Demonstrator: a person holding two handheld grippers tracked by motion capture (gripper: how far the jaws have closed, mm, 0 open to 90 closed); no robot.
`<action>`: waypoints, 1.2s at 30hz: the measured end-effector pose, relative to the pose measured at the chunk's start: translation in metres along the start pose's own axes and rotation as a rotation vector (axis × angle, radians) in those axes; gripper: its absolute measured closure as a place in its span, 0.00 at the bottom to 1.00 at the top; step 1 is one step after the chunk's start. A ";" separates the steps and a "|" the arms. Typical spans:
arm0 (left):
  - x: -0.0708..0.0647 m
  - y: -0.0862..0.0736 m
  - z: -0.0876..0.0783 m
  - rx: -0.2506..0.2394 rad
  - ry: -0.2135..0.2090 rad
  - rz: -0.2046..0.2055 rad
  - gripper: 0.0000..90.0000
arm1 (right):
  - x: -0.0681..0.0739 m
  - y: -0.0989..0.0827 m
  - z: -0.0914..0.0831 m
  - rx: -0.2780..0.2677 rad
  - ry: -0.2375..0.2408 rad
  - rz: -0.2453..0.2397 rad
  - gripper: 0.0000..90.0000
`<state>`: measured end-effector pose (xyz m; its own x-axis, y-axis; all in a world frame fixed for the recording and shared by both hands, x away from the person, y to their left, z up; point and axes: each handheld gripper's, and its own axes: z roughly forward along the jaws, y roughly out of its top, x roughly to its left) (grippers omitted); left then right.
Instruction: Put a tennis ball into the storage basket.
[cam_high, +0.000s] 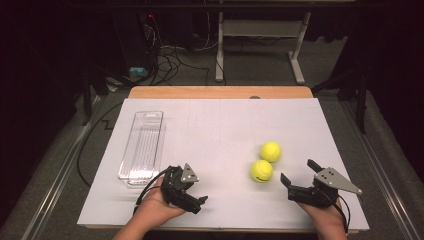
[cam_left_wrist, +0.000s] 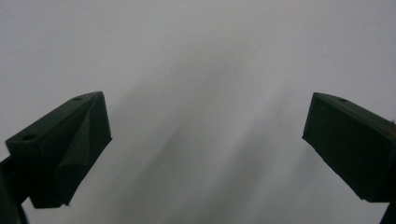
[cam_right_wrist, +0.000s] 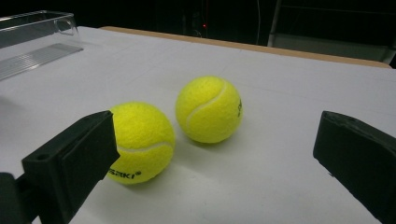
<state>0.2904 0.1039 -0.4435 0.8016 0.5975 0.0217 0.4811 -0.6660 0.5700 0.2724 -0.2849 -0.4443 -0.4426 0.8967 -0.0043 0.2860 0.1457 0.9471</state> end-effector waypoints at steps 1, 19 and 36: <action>0.000 0.000 0.001 0.012 -0.006 -0.001 0.02 | 0.000 0.000 0.000 0.001 0.000 0.001 0.00; 0.007 0.031 0.014 0.262 -0.039 -0.042 0.02 | -0.001 -0.004 0.000 0.015 0.008 0.008 0.00; 0.016 0.046 0.013 0.403 -0.035 -0.049 0.02 | 0.016 -0.006 0.007 0.068 0.059 -0.028 0.00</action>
<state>0.3297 0.0770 -0.4280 0.7824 0.6220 -0.0293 0.6142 -0.7630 0.2016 0.2694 -0.2683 -0.4523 -0.5000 0.8660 -0.0097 0.3289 0.2003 0.9229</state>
